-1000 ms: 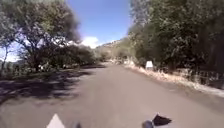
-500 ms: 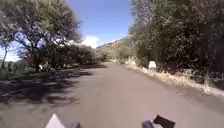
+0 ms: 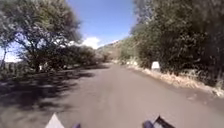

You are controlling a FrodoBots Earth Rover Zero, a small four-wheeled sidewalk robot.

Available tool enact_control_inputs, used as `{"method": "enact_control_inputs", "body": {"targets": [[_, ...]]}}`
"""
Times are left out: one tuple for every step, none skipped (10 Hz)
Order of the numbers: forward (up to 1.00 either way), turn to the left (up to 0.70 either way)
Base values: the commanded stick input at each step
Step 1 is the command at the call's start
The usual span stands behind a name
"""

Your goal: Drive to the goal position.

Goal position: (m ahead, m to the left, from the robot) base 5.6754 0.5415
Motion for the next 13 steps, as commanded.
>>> {"method": "enact_control_inputs", "body": {"targets": [[0.5, 0.0], [0.5, 0.0], [0.5, 0.0], [0.5, 0.0], [0.5, 0.0], [0.5, 0.0], [0.5, 0.0], [0.5, 0.0], [0.5, 0.0], [0.5, 0.0], [0.5, 0.0], [0.5, 0.0], [0.5, 0.0]]}}
